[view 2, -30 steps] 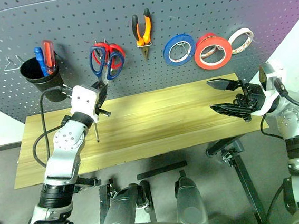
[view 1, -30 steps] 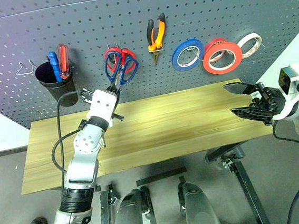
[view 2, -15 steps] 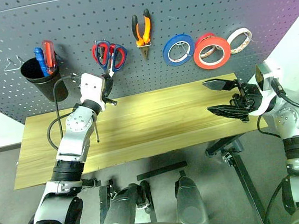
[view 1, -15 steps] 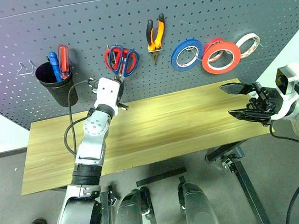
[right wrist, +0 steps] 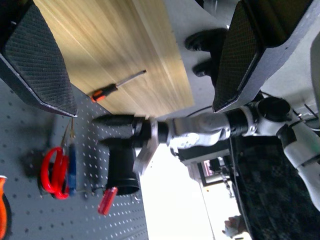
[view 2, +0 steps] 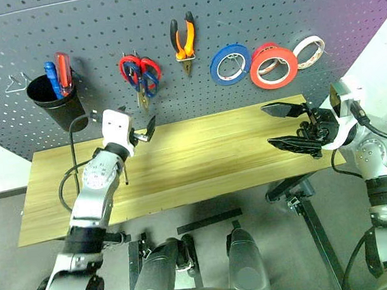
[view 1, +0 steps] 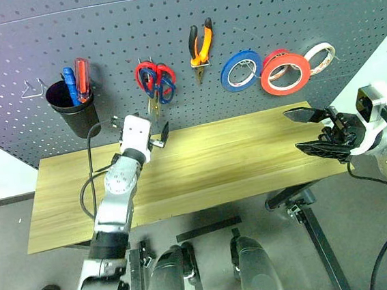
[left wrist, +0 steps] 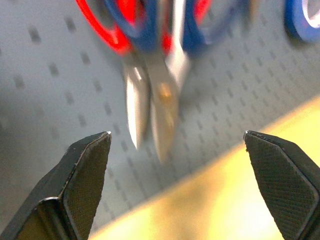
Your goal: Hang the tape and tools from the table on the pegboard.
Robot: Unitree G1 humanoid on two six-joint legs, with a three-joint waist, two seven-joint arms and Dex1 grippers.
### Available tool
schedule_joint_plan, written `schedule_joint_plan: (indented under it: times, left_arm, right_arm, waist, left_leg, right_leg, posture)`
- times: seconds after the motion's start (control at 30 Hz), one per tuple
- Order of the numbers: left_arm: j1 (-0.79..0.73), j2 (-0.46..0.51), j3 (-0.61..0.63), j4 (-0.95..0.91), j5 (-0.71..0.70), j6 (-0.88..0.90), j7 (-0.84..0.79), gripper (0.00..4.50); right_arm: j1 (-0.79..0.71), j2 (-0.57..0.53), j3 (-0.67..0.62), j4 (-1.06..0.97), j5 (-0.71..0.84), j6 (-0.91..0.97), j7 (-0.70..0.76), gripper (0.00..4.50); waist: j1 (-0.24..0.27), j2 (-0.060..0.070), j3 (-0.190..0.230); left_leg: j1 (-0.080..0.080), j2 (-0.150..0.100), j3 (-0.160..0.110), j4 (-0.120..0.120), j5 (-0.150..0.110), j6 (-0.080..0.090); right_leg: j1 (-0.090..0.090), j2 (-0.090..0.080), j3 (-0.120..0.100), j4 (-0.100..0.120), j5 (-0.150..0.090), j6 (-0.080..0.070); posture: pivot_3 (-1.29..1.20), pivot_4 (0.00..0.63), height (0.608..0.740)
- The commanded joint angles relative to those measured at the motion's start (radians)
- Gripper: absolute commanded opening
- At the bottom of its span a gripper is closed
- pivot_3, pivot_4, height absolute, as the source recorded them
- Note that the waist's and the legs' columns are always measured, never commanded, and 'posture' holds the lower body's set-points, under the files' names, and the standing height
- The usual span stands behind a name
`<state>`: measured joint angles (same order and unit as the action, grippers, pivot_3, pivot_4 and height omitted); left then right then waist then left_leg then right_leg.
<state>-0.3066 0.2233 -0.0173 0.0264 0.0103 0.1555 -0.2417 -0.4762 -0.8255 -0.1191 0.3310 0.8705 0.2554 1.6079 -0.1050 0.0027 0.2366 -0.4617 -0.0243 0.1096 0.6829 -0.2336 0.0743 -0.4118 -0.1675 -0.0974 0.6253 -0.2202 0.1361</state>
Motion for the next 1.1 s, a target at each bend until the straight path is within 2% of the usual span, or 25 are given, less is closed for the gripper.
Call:
schedule_joint_plan:
  times: [0.03,0.3,0.57,0.8,1.1]
  left_arm:
    - [0.064,0.010,0.010,-0.109,-0.013,0.046,-0.007,4.48]
    - [0.156,-0.026,0.103,-0.118,-0.069,0.207,0.063,4.48]
    - [0.132,-0.047,0.179,-0.016,-0.078,0.302,0.165,4.48]
    - [0.015,-0.050,0.246,0.069,-0.115,0.345,0.214,4.48]
    - [-0.226,0.038,0.270,0.452,-0.102,0.204,0.222,4.48]
  right_arm:
    - [0.000,-0.010,0.013,-0.036,0.016,-0.037,0.006,4.50]
    - [-0.022,0.011,0.069,-0.004,-0.027,-0.094,0.006,4.50]
    - [-0.063,0.022,0.113,0.054,-0.078,-0.118,0.006,4.50]
    - [-0.098,0.072,0.132,0.103,-0.171,-0.146,0.006,4.50]
    - [-0.085,0.074,0.120,0.085,-0.196,-0.123,0.006,4.50]
  waist:
    - [0.002,0.000,0.000]
    - [0.004,0.001,-0.003]
    - [0.009,0.000,-0.003]
    - [0.009,0.000,-0.003]
    - [0.010,0.000,-0.002]
  left_leg:
    - [0.000,0.000,0.000,0.000,-0.001,0.001]
    - [0.000,0.000,0.000,0.000,-0.003,0.005]
    - [0.000,0.000,0.000,0.000,-0.003,0.005]
    - [0.000,0.000,0.000,0.000,-0.003,0.005]
    - [-0.001,0.000,0.002,0.000,-0.003,0.005]
  right_leg:
    - [0.000,0.000,0.000,0.000,0.000,0.000]
    - [-0.004,0.000,0.000,0.000,0.001,-0.001]
    - [-0.005,-0.001,0.000,0.000,0.001,-0.001]
    - [-0.005,-0.001,0.000,0.000,0.001,-0.001]
    - [-0.007,-0.001,0.000,0.001,0.001,-0.001]
  posture:
    - [-0.28,0.152,0.740]
    - [-0.27,0.159,0.740]
    - [-0.26,0.177,0.740]
    - [-0.25,0.193,0.740]
    - [-0.25,0.222,0.740]
